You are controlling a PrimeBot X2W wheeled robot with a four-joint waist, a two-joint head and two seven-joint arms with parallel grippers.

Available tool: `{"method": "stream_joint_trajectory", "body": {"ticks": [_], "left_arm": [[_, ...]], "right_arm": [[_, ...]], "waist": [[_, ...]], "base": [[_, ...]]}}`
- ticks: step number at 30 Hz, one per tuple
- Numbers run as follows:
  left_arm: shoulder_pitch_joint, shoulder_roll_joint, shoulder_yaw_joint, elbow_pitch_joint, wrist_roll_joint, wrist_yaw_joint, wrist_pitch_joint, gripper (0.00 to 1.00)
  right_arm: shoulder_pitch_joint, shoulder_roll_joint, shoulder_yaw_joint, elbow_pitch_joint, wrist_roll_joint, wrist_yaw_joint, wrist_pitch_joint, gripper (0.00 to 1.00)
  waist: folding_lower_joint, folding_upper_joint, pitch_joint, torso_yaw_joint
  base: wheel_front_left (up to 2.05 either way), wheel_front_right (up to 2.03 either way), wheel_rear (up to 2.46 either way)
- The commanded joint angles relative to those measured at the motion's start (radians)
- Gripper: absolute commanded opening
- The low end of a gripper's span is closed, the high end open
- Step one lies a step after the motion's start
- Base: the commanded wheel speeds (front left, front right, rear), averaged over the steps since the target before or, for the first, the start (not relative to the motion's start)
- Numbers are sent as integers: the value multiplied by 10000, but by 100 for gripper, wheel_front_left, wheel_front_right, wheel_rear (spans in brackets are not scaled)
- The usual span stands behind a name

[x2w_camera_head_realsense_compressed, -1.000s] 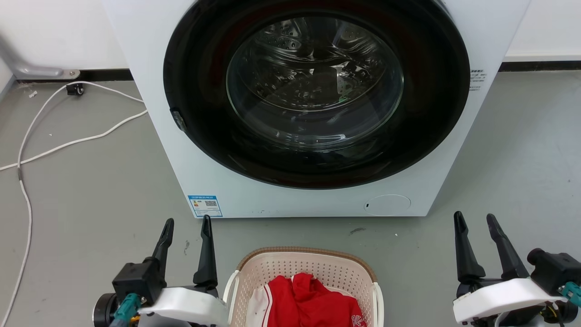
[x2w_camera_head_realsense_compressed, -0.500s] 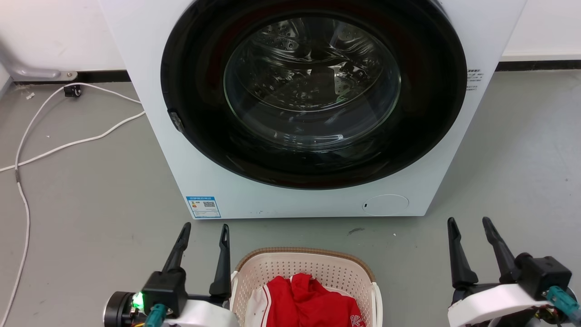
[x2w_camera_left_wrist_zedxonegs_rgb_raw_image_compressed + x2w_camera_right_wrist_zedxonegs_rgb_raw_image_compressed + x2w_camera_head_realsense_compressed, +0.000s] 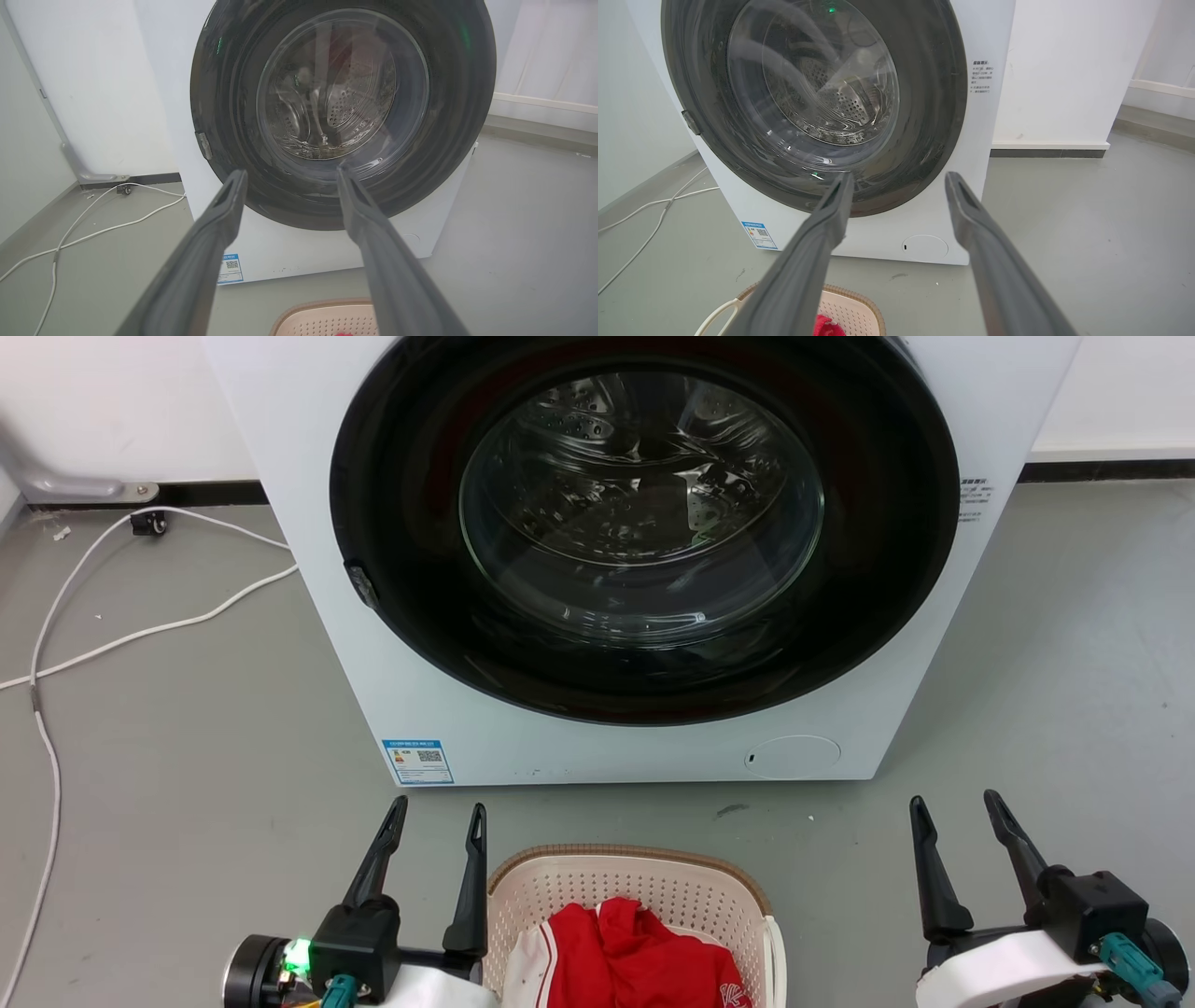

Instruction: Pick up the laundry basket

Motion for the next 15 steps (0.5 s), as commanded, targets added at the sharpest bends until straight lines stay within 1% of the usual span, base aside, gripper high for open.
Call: {"method": "stream_joint_trajectory", "body": {"ticks": [1,6,9,15], "left_arm": [[82,-12,51,-84,121,-70,-67,100],[251,-348,489,-23,207,-606,-167,100],[358,-534,777,14,479,-886,-215,100],[460,-776,1079,3,1162,-1266,-309,100]], "right_arm": [[34,-51,-7,-40,-139,18,-85,100],[52,-51,-83,205,-45,19,-176,100],[16,-51,-109,351,-73,20,-234,100],[-30,-53,-86,390,-333,11,-345,100]], "waist": [[0,0,4,1],[0,0,10,7],[0,0,14,6],[0,0,29,3]], "base": [[0,0,0],[0,0,0],[0,0,0],[0,0,0]]}}
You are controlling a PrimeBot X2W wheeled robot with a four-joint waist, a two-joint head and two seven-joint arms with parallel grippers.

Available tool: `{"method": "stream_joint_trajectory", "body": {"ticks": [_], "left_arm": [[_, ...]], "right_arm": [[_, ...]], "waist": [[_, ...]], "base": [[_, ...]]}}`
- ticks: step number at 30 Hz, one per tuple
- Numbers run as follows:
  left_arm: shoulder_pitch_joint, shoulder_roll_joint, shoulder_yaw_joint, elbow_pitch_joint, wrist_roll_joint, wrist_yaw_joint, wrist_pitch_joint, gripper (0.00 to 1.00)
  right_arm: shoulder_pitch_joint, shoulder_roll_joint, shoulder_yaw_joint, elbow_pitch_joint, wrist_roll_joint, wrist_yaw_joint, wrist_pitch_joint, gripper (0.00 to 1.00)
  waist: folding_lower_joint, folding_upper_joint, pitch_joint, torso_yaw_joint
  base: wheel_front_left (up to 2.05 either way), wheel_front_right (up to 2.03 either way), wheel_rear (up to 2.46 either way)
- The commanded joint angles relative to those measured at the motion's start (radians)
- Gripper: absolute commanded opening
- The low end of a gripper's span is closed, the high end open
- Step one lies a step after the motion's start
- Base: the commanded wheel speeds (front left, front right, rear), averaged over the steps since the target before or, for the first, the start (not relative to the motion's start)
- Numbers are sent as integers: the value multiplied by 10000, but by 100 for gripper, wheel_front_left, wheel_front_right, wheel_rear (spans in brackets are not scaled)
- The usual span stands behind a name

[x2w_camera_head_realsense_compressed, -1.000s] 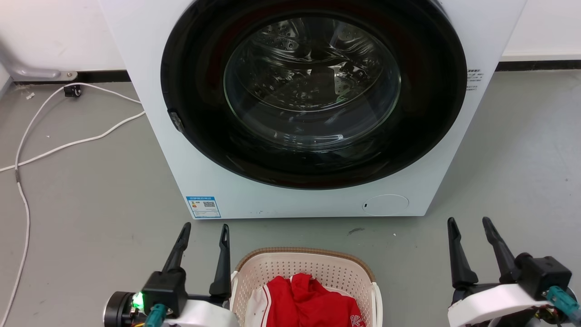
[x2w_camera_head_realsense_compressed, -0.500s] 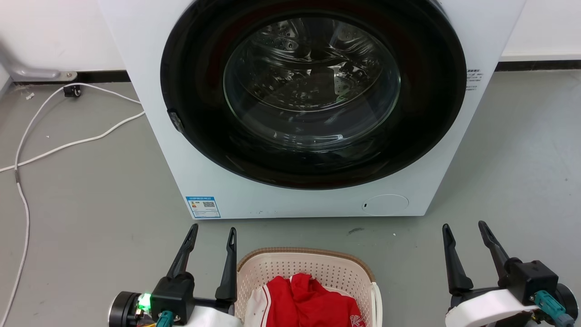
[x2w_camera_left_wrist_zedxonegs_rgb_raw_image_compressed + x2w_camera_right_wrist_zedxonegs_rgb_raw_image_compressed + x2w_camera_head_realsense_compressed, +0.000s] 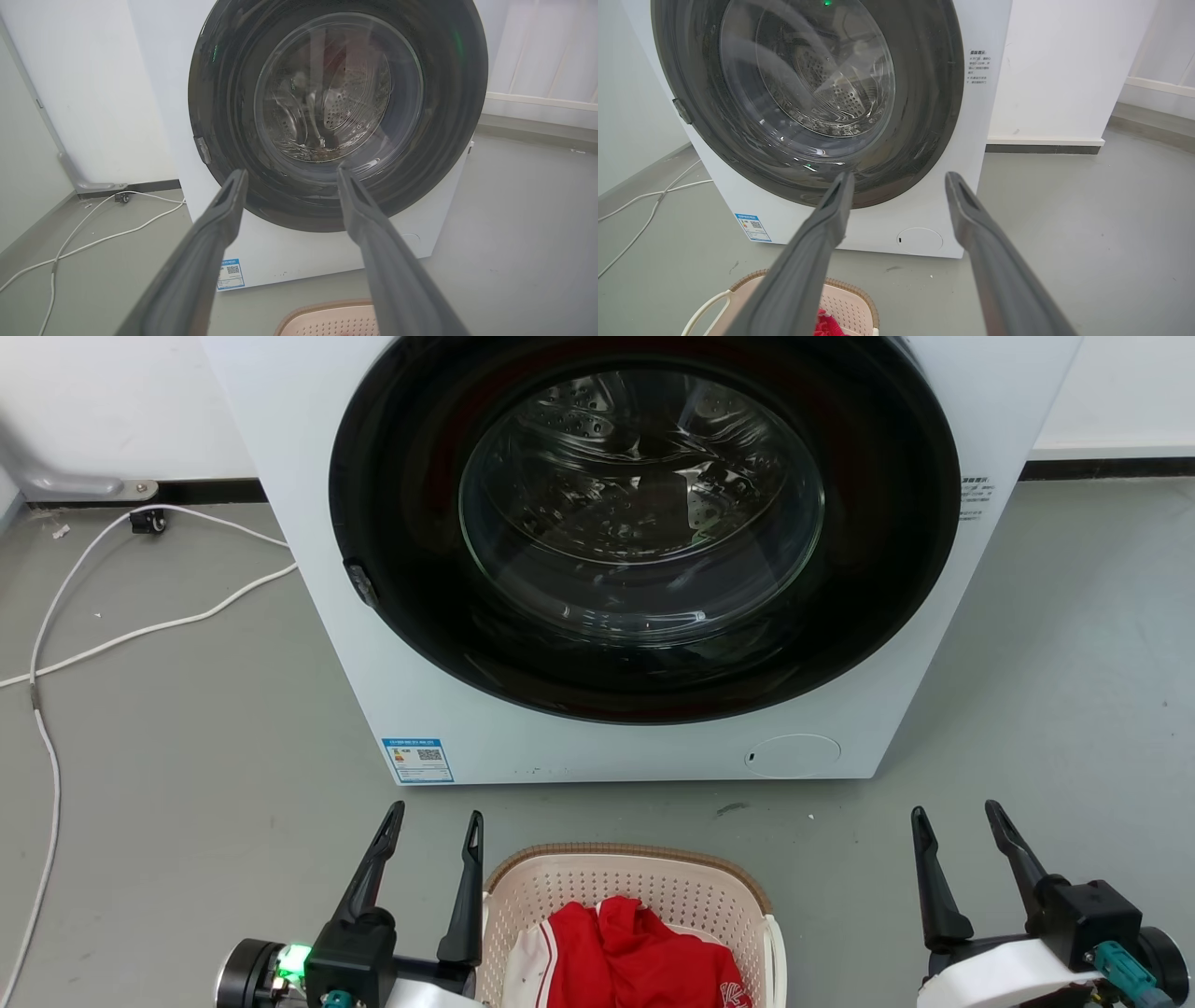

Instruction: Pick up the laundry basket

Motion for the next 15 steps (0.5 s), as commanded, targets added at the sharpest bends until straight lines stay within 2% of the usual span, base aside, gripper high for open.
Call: {"method": "stream_joint_trajectory", "body": {"ticks": [1,15], "left_arm": [[103,-50,34,-31,207,-54,-75,100],[283,-489,818,104,131,-616,-69,100]], "right_arm": [[-20,-44,16,-17,-180,-3,-86,100],[78,-42,-41,114,-212,-3,-79,100]], "waist": [[-1,0,1,1],[-1,0,-38,-28]], "base": [[0,0,0],[0,0,0]]}}
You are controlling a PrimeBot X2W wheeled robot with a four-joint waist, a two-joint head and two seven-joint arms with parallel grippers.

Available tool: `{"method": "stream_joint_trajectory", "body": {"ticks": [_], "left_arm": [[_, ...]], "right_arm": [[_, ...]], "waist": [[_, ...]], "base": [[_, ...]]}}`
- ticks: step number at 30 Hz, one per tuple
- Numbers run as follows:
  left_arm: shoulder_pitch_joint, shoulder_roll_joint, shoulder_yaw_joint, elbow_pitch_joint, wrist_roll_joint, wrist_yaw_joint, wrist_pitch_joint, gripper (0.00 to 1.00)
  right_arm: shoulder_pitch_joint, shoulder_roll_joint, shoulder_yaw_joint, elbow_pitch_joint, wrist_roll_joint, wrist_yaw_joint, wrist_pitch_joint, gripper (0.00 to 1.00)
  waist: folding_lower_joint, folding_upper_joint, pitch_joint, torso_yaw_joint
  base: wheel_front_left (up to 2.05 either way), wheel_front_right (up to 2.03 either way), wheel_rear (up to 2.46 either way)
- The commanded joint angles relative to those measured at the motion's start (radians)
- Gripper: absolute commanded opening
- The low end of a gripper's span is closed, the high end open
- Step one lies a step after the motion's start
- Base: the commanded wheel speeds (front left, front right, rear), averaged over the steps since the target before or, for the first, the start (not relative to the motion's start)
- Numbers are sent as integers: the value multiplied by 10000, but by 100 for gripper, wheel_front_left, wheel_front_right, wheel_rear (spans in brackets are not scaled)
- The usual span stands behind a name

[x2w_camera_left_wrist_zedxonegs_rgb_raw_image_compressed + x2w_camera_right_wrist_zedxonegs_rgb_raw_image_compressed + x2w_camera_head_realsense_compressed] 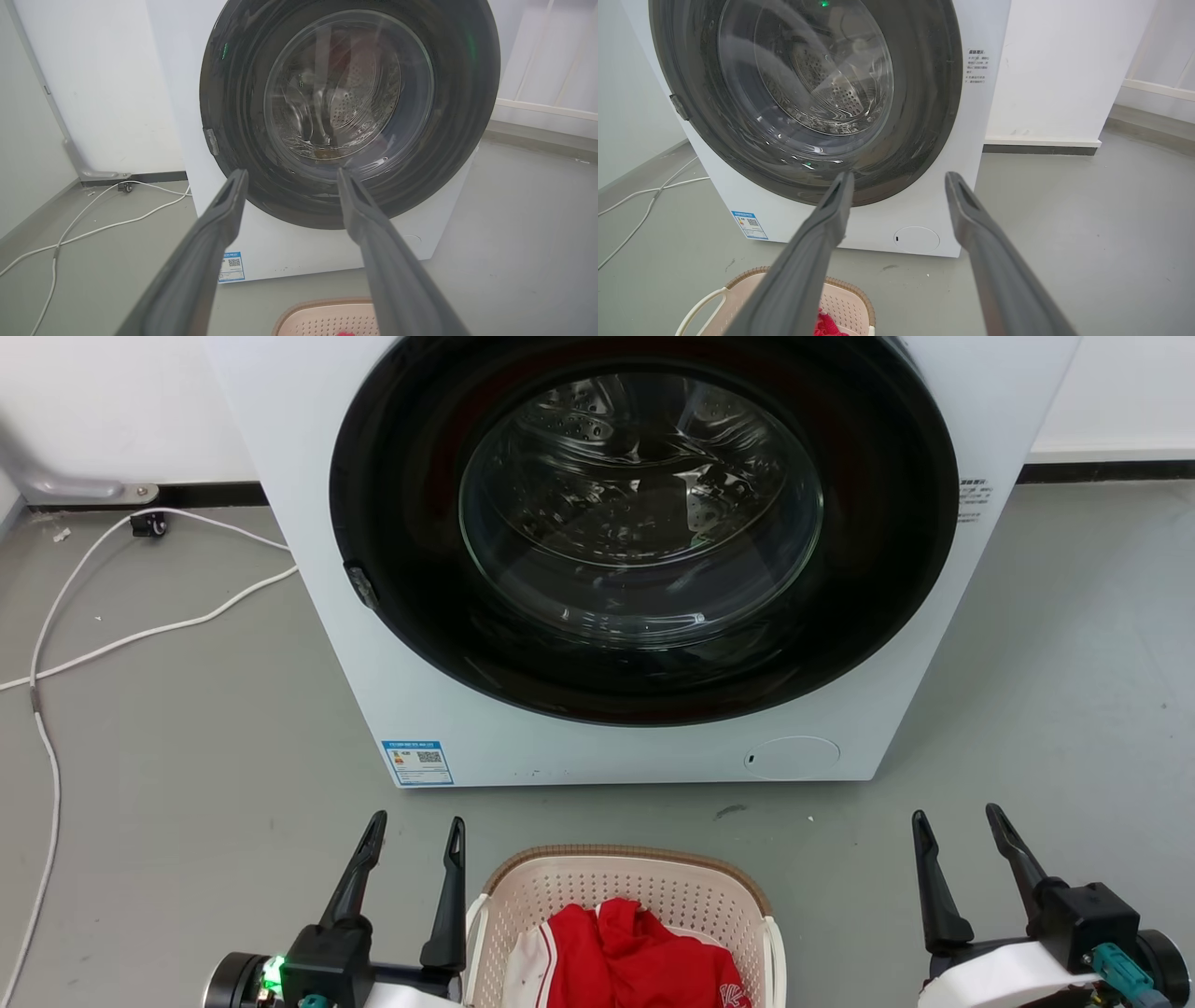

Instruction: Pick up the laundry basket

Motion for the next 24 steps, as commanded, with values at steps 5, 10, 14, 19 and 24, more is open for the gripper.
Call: {"method": "stream_joint_trajectory", "body": {"ticks": [5,10,14,19,24], "left_arm": [[136,-66,124,403,16,-169,-27,100],[-224,-100,172,1401,-23,-185,-25,100],[-841,-103,193,2509,114,-180,-27,100],[-1993,83,224,3684,341,-337,-27,100],[-3103,257,169,4824,490,-461,-27,100]], "right_arm": [[98,-36,22,233,-54,-3,-21,100],[-332,-33,63,1246,-32,-3,-18,100],[-1040,-26,231,2302,-149,-3,194,100],[-2100,-26,416,3441,4,-4,506,100],[-3082,-20,526,4524,40,-4,453,100]], "waist": [[0,0,167,-34],[0,0,744,-49],[0,0,1553,-74],[0,0,2643,-47],[0,0,3628,14]], "base": [[0,0,0],[0,0,0],[0,0,0],[0,0,0],[0,0,0]]}}
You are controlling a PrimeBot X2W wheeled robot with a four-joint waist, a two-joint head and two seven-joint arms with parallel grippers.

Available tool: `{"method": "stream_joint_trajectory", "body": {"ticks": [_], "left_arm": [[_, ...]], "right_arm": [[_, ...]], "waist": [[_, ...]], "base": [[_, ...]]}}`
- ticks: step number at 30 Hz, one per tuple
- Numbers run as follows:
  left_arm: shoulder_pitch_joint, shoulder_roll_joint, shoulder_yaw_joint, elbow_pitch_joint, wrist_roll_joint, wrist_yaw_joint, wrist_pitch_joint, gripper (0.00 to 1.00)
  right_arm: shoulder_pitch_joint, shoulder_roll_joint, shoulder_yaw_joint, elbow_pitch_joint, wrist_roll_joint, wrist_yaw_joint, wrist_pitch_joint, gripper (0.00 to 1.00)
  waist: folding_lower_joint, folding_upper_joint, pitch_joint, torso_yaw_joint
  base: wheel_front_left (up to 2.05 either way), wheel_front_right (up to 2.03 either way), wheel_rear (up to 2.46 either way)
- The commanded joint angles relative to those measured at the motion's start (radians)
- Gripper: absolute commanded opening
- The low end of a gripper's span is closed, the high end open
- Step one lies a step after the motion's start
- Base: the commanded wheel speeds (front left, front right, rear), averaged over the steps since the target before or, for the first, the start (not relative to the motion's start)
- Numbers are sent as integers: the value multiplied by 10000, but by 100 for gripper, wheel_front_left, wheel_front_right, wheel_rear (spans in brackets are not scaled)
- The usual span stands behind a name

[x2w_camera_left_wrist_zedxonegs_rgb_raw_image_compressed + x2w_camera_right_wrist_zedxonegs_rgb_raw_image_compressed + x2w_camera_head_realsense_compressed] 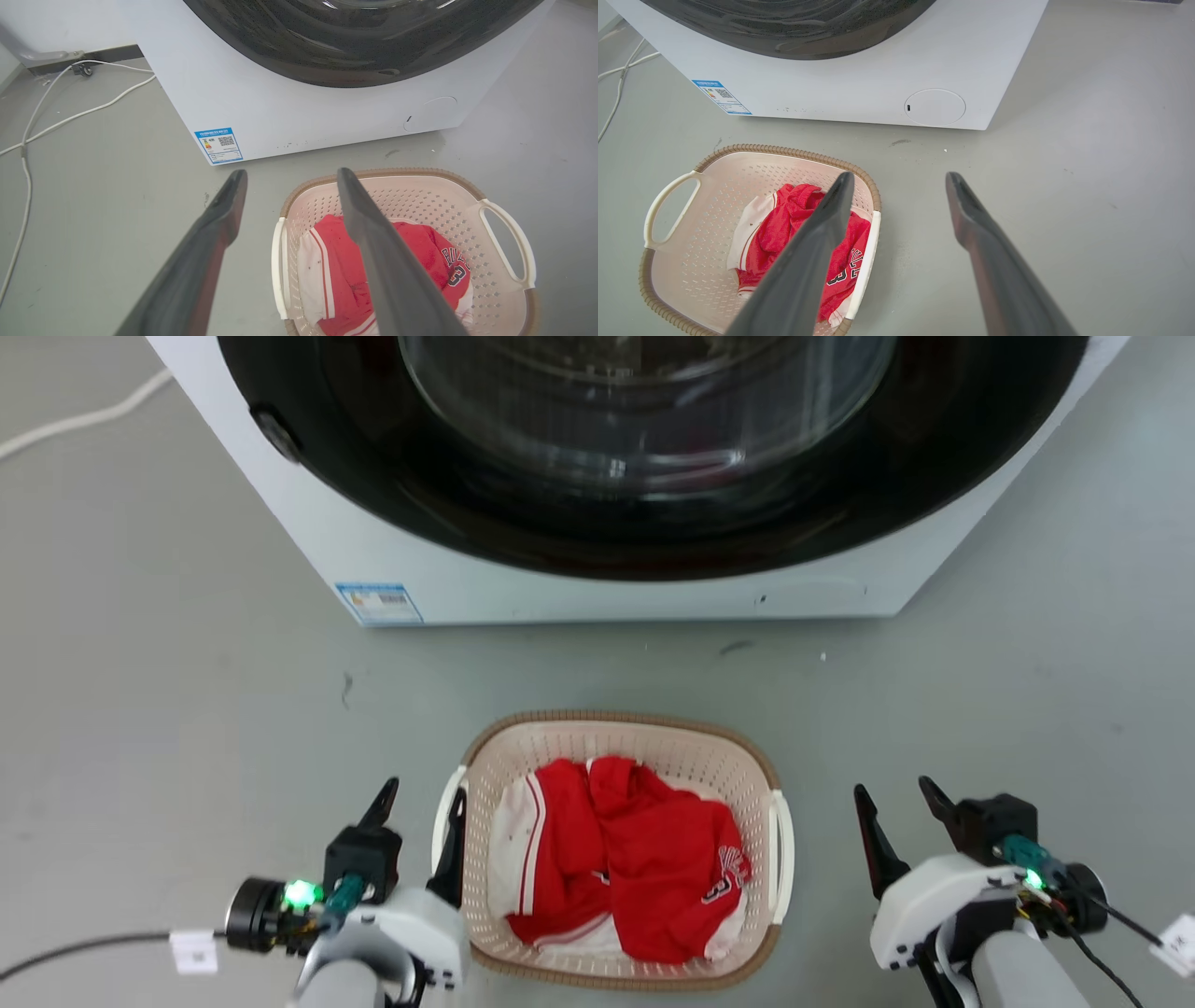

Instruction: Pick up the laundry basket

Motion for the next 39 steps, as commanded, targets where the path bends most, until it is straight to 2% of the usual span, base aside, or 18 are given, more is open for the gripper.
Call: {"method": "stream_joint_trajectory", "body": {"ticks": [1,6,7,18,23,39], "left_arm": [[-430,56,-66,259,120,-63,-27,100],[-1421,143,-318,1359,220,-258,-27,100],[-2008,197,-499,1949,287,-339,-27,100],[-3569,434,-821,3966,416,-419,-27,100],[-4141,546,-987,4424,497,-442,-27,100],[-5866,810,-1654,6430,476,-681,-27,100]], "right_arm": [[-381,-3,60,294,18,-6,-4,100],[-1337,-1,389,1334,0,-6,201,100],[-1843,0,537,1832,-51,-4,359,100],[-3084,-1,714,3374,147,-4,950,100],[-3490,-7,1219,3813,583,-6,1006,100],[-4722,-1,1769,4836,946,-4,1524,100]], "waist": [[-1,-1,783,96],[-1,-1,1569,198],[-1,-1,1983,245],[-1,-1,3025,355],[-1,-1,3382,360],[-1,-1,4388,428]], "base": [[0,0,0],[0,0,0],[0,0,0],[0,0,0],[0,0,0],[0,0,0]]}}
